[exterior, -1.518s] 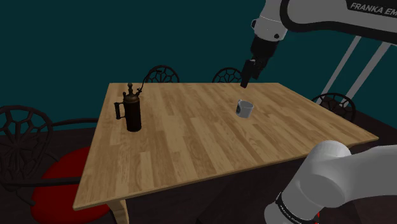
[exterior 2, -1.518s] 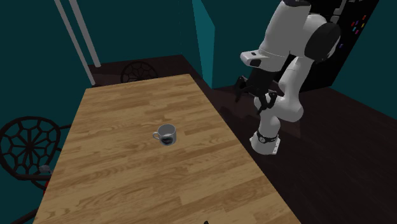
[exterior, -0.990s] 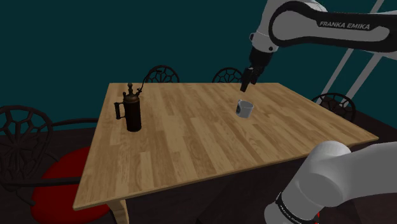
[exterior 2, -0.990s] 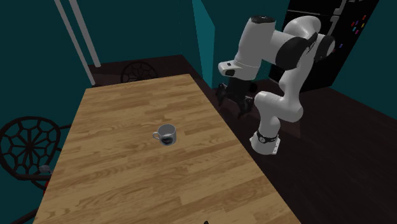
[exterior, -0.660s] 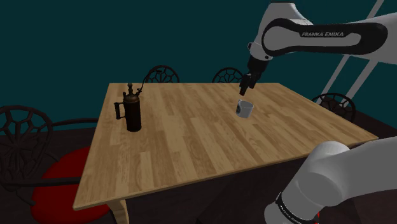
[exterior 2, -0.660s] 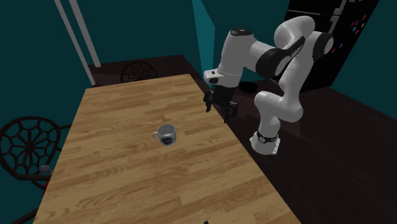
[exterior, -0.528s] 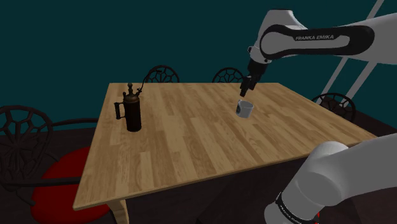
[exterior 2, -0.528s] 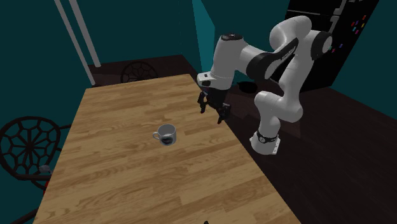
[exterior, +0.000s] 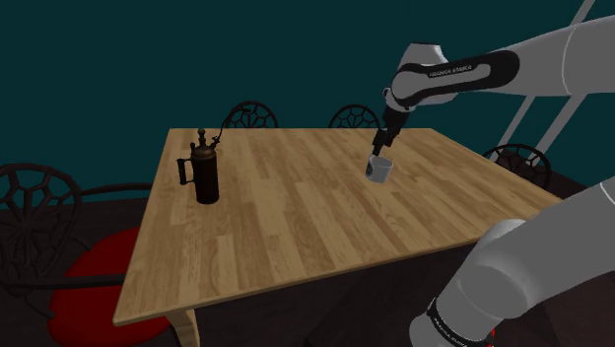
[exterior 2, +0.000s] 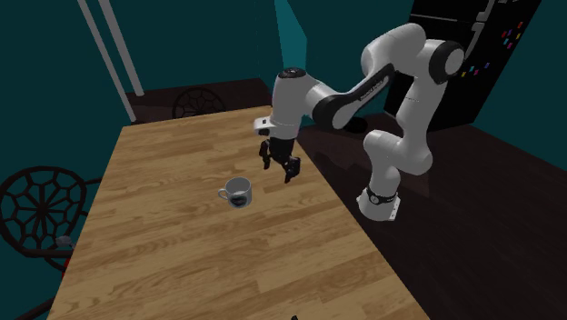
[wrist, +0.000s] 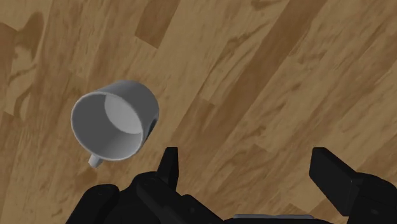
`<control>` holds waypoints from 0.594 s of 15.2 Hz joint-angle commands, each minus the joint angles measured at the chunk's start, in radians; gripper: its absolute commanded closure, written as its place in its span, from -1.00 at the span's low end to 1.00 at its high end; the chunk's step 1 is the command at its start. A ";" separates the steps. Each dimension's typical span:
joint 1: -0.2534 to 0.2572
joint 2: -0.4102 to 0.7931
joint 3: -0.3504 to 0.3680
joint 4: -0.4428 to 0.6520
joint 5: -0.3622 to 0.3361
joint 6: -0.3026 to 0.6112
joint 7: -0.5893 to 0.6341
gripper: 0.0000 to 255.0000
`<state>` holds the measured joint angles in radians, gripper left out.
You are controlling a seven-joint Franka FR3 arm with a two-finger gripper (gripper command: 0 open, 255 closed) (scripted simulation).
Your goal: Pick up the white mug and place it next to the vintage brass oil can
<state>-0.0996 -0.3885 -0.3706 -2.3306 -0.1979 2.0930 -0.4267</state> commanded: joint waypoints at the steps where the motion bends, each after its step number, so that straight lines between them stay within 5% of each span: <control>1: 0.003 0.076 -0.038 0.023 0.020 0.052 -0.042 -1.00; 9: -0.006 0.380 -0.161 0.162 0.193 0.183 -0.267 -1.00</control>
<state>-0.1022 -0.0478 -0.5201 -2.1895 -0.0330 2.2631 -0.6622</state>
